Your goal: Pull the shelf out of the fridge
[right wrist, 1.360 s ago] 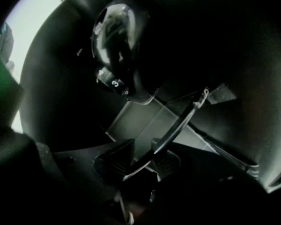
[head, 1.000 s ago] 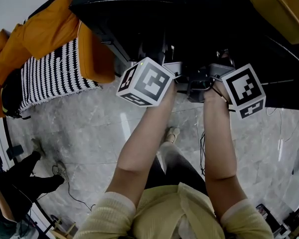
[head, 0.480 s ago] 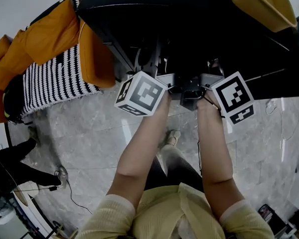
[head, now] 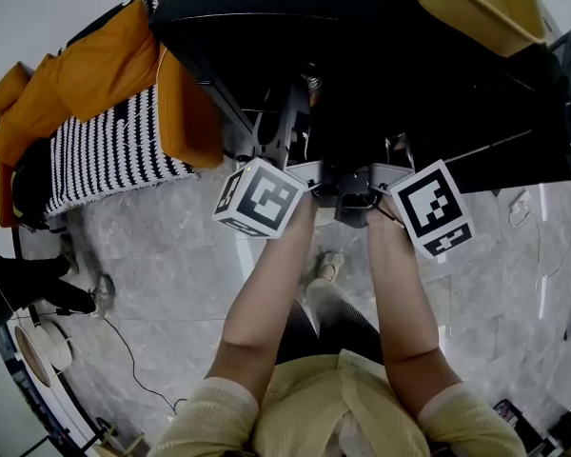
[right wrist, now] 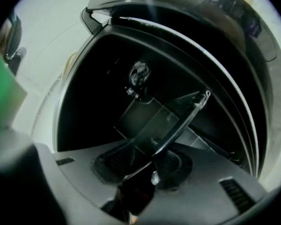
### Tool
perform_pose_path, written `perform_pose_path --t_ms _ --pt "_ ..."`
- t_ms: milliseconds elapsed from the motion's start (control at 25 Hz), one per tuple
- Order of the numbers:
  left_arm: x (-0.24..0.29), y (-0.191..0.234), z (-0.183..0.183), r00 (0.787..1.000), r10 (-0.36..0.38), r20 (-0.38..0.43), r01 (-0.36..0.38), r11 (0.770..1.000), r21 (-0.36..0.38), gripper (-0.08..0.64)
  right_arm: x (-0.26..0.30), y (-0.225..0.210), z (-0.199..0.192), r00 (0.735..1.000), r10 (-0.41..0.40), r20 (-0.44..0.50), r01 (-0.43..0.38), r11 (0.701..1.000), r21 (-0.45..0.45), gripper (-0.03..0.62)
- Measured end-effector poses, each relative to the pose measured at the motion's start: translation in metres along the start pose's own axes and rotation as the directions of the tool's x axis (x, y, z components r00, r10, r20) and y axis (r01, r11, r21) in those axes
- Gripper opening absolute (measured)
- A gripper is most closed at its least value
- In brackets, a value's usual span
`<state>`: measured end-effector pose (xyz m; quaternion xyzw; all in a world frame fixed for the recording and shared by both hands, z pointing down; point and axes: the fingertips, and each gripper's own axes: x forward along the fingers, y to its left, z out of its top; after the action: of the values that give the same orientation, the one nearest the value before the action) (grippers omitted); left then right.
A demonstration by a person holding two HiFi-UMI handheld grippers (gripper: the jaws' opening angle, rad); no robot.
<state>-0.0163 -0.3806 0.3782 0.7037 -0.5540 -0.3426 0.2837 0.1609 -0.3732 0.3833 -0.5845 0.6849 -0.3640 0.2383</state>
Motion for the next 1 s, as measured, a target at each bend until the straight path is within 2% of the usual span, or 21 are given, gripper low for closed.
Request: perform_pose_path --t_ms 120,280,1000 --pt "-0.017 0.0 -0.003 1.0 -0.002 0.002 0.002 1.0 0.015 0.15 -0.016 0.001 -0.001 1.0 0.013 0.0 -0.013 1.0 0.0 0.126" --pt "-0.033 -0.014 -0.004 1.0 -0.009 -0.01 0.009 1.0 -0.018 0.143 -0.037 0.0 -0.002 1.0 0.019 0.009 -0.019 1.0 0.004 0.124" --pt "-0.085 -0.023 0.003 0.995 -0.053 -0.086 0.045 0.995 -0.088 0.123 -0.098 0.014 -0.021 0.999 -0.004 0.043 0.003 1.0 0.012 0.12"
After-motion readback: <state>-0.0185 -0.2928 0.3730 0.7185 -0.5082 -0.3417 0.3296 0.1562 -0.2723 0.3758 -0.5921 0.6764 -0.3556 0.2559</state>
